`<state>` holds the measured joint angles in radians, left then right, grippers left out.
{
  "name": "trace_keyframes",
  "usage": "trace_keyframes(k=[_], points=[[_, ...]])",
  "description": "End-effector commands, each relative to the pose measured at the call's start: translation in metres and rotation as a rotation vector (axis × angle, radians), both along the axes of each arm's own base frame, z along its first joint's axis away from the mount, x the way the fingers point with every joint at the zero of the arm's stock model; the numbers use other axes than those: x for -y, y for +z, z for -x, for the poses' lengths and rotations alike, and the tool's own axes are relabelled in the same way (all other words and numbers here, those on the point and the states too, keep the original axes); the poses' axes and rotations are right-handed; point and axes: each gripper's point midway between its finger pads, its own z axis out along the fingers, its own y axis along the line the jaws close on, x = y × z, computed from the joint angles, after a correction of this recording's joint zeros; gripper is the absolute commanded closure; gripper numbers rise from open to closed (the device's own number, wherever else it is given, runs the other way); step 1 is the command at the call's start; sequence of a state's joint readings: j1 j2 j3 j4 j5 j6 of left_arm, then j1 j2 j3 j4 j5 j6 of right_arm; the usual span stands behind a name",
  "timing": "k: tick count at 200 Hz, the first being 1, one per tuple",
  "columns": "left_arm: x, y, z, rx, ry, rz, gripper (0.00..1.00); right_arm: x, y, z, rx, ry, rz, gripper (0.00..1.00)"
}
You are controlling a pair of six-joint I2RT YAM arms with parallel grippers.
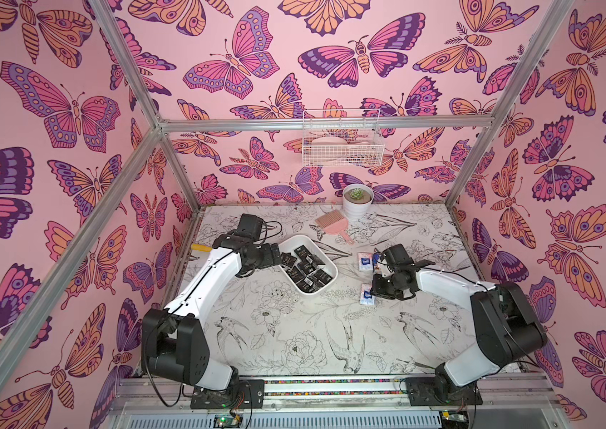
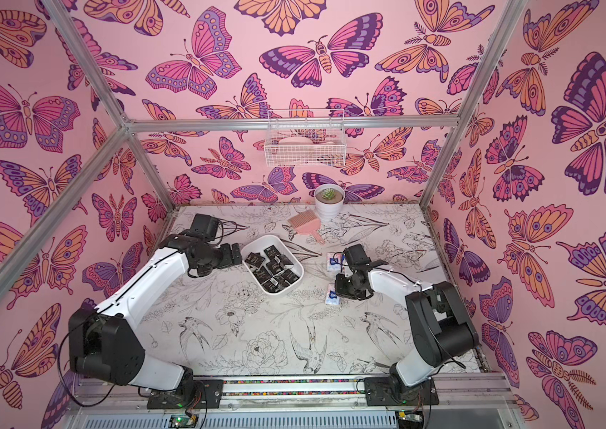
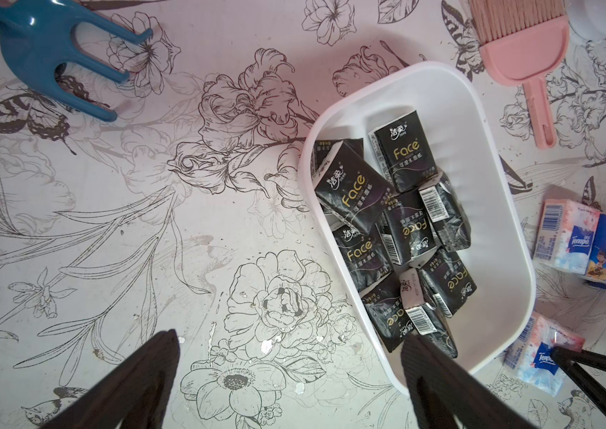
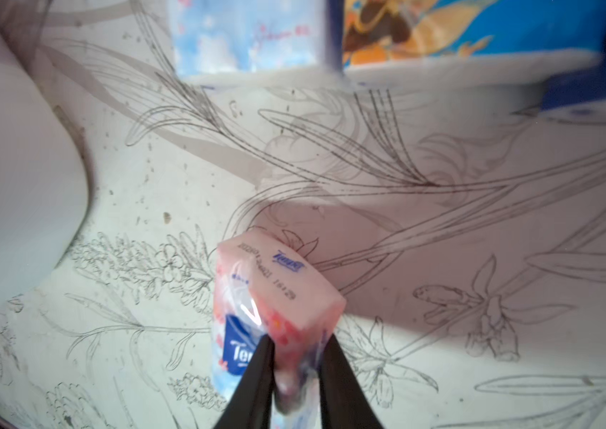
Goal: Take the pocket tissues out of the storage box
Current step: Place the pocket tissues at the center of the board, then move the pocket tissues to the center of the board.
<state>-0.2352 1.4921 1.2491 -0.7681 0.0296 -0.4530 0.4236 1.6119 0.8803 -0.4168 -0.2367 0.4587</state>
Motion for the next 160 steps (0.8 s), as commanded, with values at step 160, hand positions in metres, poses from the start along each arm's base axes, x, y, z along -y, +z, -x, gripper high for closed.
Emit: trace_keyframes(k=[160], points=[[0.008, 0.011, -0.003, 0.006, -0.022, 0.012, 0.00, 0.000, 0.007, 0.001, 0.025, -0.013, -0.058, 0.68]])
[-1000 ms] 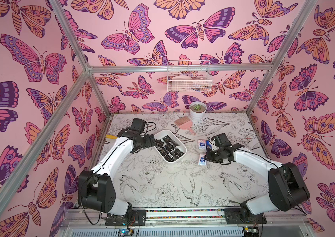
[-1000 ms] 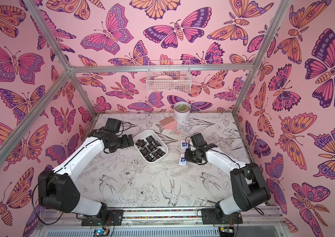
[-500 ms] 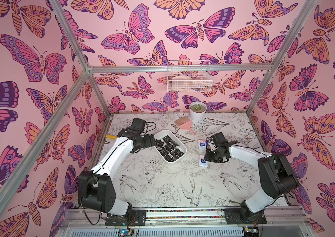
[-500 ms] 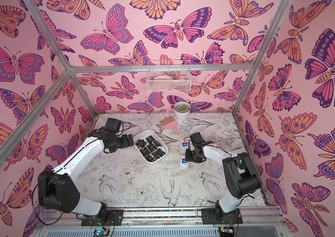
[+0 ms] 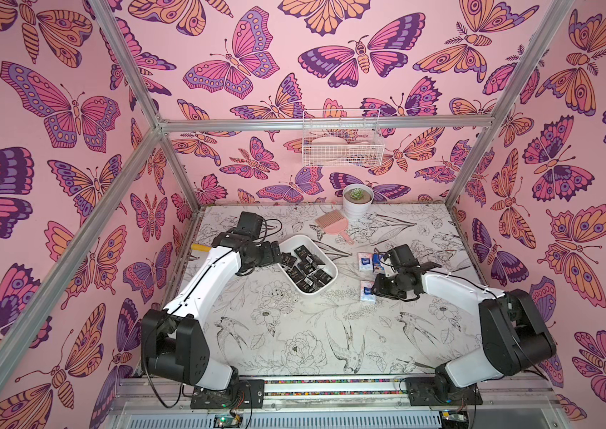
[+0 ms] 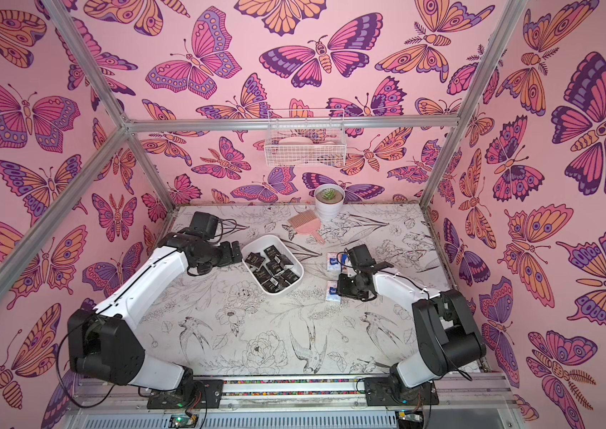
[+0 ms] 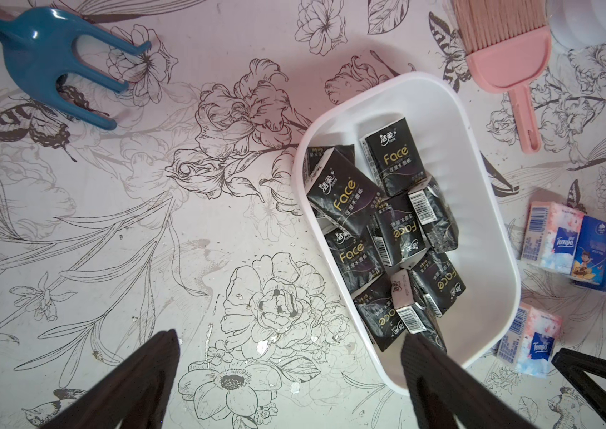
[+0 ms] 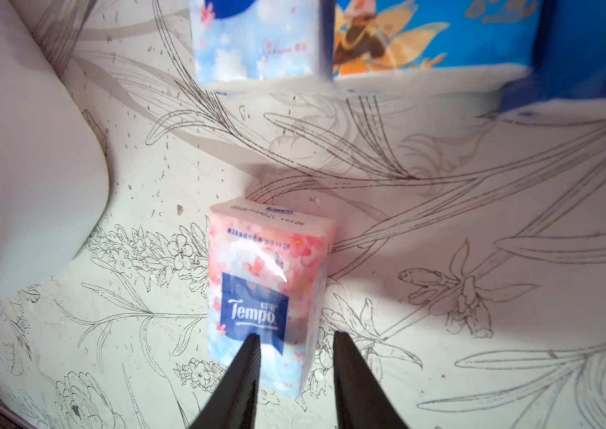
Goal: Take the pocket tissues out of the storage box
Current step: Move the pocket tissues to the center of the board.
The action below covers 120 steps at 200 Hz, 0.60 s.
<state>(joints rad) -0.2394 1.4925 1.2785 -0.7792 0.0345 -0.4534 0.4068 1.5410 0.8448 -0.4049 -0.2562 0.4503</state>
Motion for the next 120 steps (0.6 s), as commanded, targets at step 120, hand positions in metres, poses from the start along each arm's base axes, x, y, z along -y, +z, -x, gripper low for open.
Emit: trace_keyframes(k=[120], points=[[0.001, 0.000, 0.002, -0.017, -0.009, -0.016, 0.00, 0.007, -0.024, -0.033, -0.028, 0.010, 0.118, 0.77]])
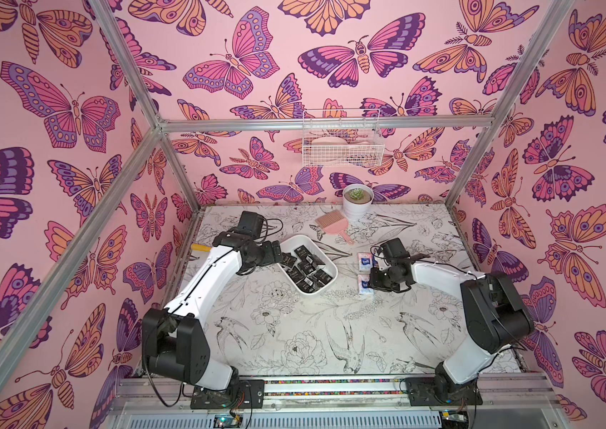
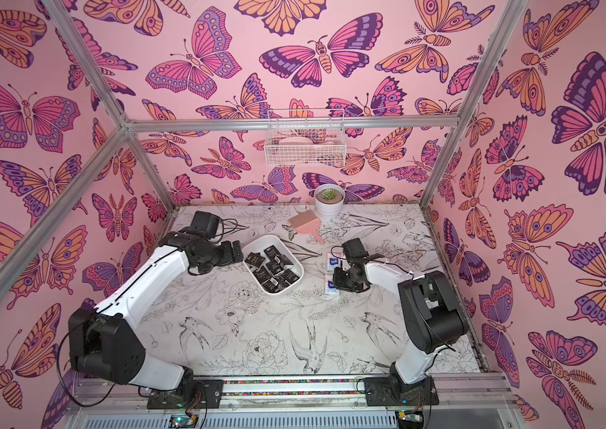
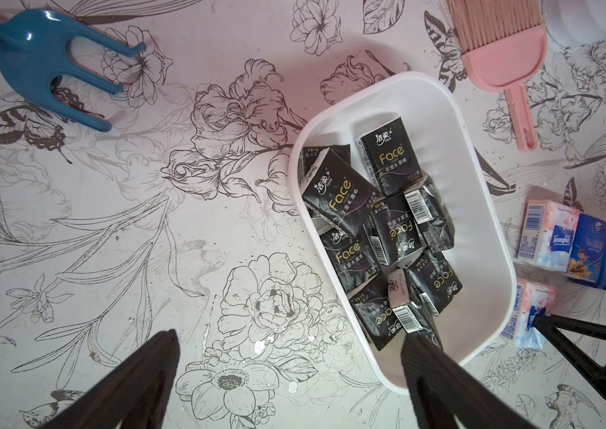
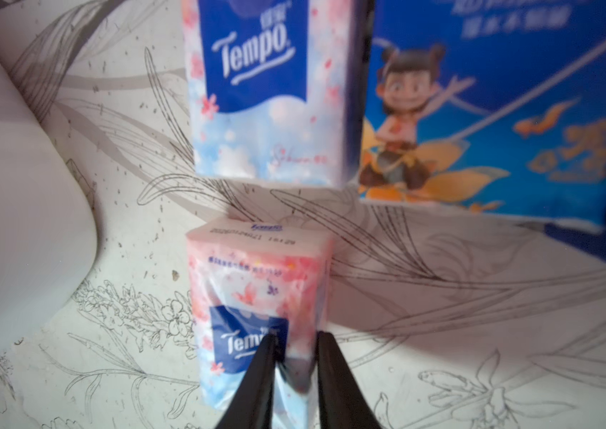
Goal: Take the pocket tissues out of the storage box
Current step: Move the pocket tissues to the center of the board, then pick up the pocket tissues from the storage box.
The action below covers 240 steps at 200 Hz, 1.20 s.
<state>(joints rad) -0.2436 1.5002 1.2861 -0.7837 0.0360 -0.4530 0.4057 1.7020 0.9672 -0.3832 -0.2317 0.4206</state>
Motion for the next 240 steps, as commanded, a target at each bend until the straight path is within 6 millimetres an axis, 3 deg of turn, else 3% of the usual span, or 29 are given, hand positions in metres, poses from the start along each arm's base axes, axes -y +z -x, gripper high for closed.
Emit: trace_keyframes(k=[1, 131, 185, 190, 208, 227, 230, 240], points=[[-0.001, 0.000, 0.002, -0.011, -0.005, -0.016, 0.00, 0.016, -0.011, 0.001, -0.032, -0.007, 0.084, 0.77], [-0.002, 0.000, 0.004, -0.014, -0.004, -0.020, 0.00, 0.010, 0.009, -0.012, 0.012, -0.028, 0.027, 0.73], [-0.001, -0.001, 0.003, -0.017, -0.003, -0.021, 0.00, 0.009, 0.056, -0.015, 0.128, -0.008, 0.027, 0.59], [-0.001, -0.002, 0.002, -0.018, -0.003, -0.020, 0.00, 0.009, 0.070, -0.016, 0.165, -0.001, 0.025, 0.58], [-0.001, -0.004, 0.002, -0.025, 0.002, -0.019, 0.00, -0.005, 0.083, -0.016, 0.205, 0.061, 0.022, 0.55], [0.001, -0.007, 0.002, -0.033, 0.003, -0.016, 0.00, -0.033, 0.097, -0.019, 0.254, 0.151, 0.011, 0.53], [0.001, -0.007, 0.002, -0.033, 0.002, -0.016, 0.00, -0.037, 0.089, -0.020, 0.239, 0.165, 0.025, 0.53], [0.002, -0.007, 0.003, -0.034, 0.000, -0.016, 0.00, -0.051, 0.092, -0.024, 0.252, 0.202, 0.050, 0.52]])
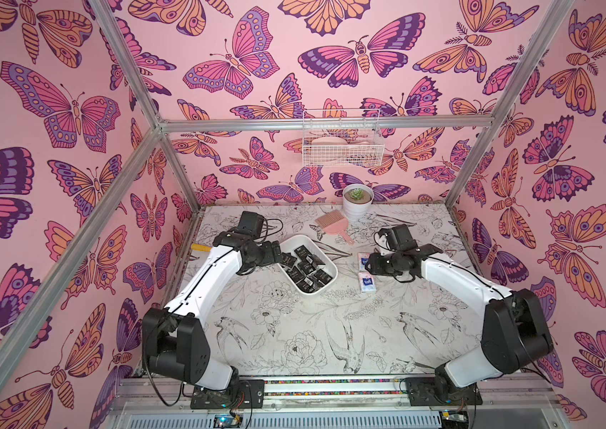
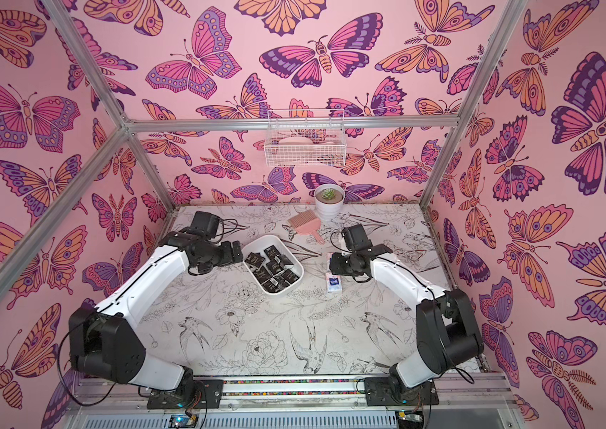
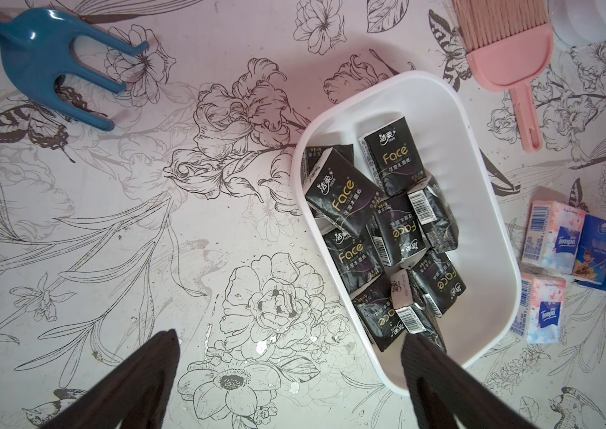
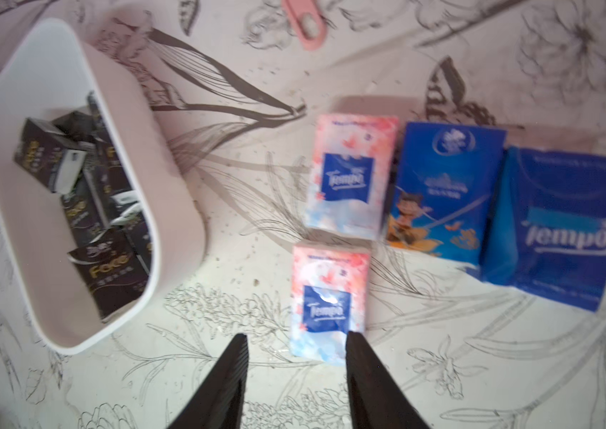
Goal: Take the pocket tissues out of the storage box
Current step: Pick up the pocket tissues from the storage box.
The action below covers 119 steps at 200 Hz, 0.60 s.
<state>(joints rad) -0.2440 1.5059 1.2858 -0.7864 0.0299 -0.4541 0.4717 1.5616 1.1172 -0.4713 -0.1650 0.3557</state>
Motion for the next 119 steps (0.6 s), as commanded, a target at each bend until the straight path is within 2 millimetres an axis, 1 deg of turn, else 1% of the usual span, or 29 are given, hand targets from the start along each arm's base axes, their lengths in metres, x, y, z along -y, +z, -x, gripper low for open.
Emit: trace_keyframes(k=[1, 8, 14, 21, 36, 55, 70, 91, 119], points=[[0.003, -0.005, 0.002, -0.027, -0.003, -0.010, 0.00, -0.027, 0.002, -0.003, 0.028, 0.102, 0.074, 0.52], [0.004, -0.005, 0.003, -0.026, -0.004, -0.009, 0.00, -0.037, 0.003, -0.004, 0.033, 0.127, 0.095, 0.52], [0.003, -0.005, 0.004, -0.028, -0.003, -0.010, 0.00, -0.045, 0.007, -0.008, 0.050, 0.142, 0.109, 0.52], [0.005, -0.005, 0.005, -0.029, -0.006, -0.010, 0.00, -0.055, 0.006, -0.010, 0.052, 0.162, 0.128, 0.51], [0.006, -0.008, 0.008, -0.036, -0.011, -0.015, 0.00, -0.079, 0.013, -0.018, 0.080, 0.202, 0.151, 0.51], [0.005, -0.010, 0.010, -0.040, -0.008, -0.021, 0.00, -0.112, 0.015, -0.024, 0.103, 0.259, 0.153, 0.50], [0.003, -0.011, 0.013, -0.039, -0.003, -0.024, 0.00, -0.134, 0.013, -0.028, 0.119, 0.304, 0.170, 0.49], [0.001, -0.012, 0.016, -0.043, 0.011, -0.023, 0.00, -0.156, 0.003, -0.034, 0.137, 0.351, 0.218, 0.48], [-0.004, -0.013, 0.019, -0.048, 0.030, -0.021, 0.00, -0.172, -0.014, -0.041, 0.159, 0.402, 0.290, 0.46]])
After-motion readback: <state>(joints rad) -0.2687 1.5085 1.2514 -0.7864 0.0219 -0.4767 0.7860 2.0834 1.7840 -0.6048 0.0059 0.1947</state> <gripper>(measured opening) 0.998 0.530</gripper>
